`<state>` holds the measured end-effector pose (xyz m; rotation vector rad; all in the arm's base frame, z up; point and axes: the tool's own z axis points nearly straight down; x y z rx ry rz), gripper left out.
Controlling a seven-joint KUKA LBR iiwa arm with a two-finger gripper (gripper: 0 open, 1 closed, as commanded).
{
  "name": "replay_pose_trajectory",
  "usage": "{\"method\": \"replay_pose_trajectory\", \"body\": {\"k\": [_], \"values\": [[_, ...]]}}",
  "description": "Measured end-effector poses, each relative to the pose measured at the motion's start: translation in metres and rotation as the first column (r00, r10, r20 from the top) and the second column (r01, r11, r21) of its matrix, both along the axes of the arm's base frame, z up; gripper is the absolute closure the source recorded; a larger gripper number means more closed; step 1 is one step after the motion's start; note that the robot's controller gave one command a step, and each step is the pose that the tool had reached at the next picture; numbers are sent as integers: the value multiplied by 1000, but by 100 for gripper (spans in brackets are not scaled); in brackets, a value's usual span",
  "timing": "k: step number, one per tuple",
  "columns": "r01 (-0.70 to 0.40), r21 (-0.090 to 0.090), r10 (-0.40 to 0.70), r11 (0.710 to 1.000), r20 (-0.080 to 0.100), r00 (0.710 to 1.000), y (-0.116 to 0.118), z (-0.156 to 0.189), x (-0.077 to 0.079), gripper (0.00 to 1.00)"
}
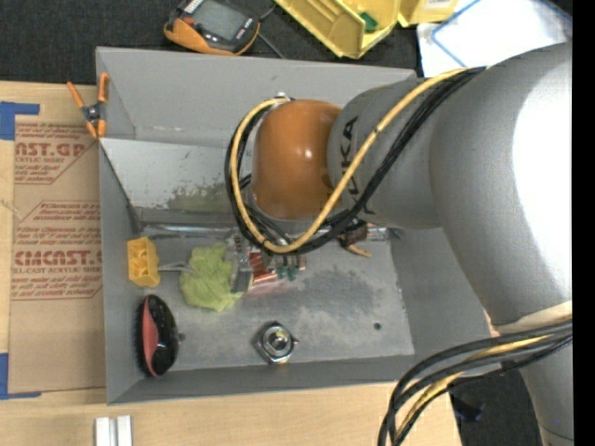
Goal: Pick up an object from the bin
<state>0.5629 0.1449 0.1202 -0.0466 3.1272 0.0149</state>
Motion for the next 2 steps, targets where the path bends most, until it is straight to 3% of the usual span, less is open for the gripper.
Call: {"method": "replay_pose_trajectory", "body": {"k": [1, 2], "values": [[0, 0, 0, 1000, 0, 1000, 0, 0, 0, 100], [5, 2, -5, 1000, 4, 1000, -7, 26, 10, 100]]}}
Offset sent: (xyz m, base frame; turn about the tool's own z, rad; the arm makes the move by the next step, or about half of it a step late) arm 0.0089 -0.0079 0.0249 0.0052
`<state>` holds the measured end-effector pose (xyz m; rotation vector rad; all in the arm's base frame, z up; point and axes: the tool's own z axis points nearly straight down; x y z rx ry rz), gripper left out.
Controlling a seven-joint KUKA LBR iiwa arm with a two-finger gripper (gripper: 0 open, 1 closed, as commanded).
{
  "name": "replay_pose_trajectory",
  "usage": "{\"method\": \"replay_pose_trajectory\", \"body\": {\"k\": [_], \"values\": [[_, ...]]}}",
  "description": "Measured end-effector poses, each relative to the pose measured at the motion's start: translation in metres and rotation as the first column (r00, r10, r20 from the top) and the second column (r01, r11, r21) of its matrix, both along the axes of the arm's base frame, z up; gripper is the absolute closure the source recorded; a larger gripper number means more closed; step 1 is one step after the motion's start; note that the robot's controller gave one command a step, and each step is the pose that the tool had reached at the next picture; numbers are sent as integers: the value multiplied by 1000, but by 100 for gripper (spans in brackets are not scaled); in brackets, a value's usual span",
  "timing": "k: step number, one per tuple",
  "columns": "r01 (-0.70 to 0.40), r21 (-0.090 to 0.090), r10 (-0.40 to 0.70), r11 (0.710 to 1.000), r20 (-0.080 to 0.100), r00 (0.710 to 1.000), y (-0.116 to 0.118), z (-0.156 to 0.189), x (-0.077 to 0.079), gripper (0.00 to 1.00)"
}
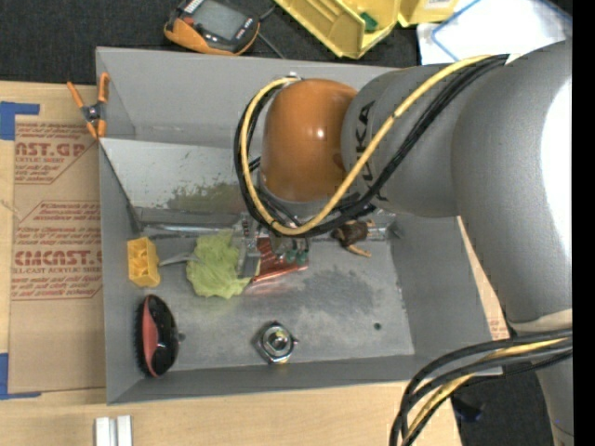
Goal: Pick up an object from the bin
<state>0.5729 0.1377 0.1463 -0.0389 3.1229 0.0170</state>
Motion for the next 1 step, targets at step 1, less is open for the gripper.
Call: {"method": "replay_pose_trajectory", "body": {"k": [1], "values": [[-1, -1, 1, 1000, -8, 1000, -5, -8, -12, 100]]}}
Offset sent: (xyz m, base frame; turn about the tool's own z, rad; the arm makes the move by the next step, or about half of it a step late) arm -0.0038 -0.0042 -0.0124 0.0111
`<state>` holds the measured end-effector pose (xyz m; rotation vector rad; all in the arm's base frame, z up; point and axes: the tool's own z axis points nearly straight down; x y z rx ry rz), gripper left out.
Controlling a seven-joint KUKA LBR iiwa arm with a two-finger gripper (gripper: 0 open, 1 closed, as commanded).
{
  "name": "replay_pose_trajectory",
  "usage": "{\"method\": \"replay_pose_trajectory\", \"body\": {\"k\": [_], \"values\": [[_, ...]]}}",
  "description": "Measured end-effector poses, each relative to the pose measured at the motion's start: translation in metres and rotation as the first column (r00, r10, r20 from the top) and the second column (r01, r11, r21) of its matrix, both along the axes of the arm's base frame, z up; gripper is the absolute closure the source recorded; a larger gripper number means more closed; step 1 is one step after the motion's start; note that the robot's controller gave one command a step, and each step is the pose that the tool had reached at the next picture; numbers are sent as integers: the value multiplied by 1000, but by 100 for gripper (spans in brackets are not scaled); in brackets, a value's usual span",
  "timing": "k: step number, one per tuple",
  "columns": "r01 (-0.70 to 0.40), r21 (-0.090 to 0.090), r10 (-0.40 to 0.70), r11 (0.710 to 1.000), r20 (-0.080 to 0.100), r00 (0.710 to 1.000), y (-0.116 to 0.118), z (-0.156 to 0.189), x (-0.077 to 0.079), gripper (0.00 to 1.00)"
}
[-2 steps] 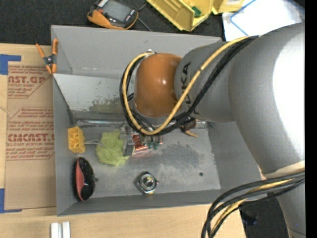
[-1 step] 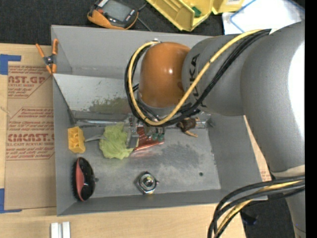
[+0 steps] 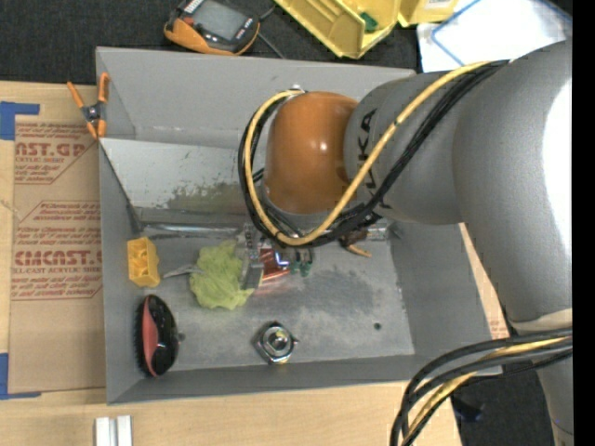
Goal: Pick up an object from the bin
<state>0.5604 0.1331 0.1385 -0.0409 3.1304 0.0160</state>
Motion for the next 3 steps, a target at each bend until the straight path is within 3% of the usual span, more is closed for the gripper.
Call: {"method": "replay_pose_trajectory", "body": {"k": [1, 2, 3], "values": [[3, 1, -3, 1000, 4, 1000, 1, -1, 3, 100], [-97, 1, 97, 995, 7, 995, 19, 17, -3, 100], [24, 2, -24, 1000, 4, 1000, 12, -5, 11, 100]]}}
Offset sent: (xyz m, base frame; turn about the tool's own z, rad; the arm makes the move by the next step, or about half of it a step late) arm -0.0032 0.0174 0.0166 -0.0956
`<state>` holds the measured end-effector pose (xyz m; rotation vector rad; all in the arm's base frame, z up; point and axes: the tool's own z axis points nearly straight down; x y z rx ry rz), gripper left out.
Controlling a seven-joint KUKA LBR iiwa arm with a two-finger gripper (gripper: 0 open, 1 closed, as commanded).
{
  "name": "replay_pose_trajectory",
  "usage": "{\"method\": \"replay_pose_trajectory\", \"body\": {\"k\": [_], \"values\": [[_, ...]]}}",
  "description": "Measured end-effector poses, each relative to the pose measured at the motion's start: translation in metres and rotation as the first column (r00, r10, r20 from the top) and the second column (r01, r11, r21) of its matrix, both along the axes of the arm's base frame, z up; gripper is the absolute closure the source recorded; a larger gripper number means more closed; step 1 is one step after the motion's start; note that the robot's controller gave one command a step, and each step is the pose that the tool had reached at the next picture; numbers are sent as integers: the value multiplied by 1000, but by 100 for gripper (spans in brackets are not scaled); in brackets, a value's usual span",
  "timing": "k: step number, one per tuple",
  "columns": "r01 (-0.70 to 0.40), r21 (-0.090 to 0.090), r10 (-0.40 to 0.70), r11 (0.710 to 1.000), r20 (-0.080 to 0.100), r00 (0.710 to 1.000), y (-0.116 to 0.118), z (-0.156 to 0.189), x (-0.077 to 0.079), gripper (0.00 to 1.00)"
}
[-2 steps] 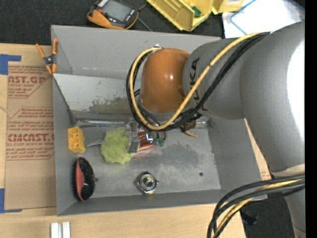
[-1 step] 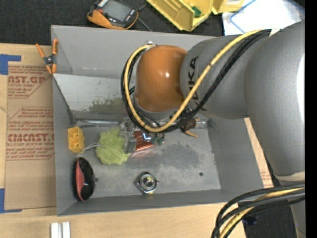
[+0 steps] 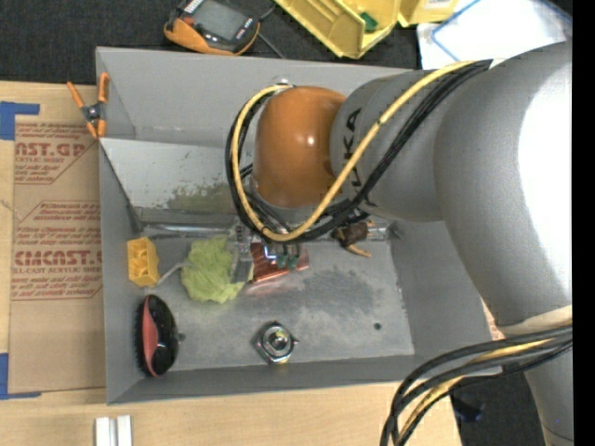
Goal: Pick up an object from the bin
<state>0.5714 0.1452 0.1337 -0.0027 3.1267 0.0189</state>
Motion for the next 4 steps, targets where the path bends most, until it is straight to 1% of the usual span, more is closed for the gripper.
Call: {"method": "replay_pose_trajectory", "body": {"k": [1, 2, 3, 4], "values": [[-30, -1, 30, 1000, 5, 1000, 4, -10, -4, 100], [-372, -7, 372, 928, 13, 928, 44, 16, 0, 100], [-343, -6, 343, 939, 13, 939, 42, 11, 0, 100], [-253, -5, 253, 967, 13, 967, 49, -7, -19, 100]]}}
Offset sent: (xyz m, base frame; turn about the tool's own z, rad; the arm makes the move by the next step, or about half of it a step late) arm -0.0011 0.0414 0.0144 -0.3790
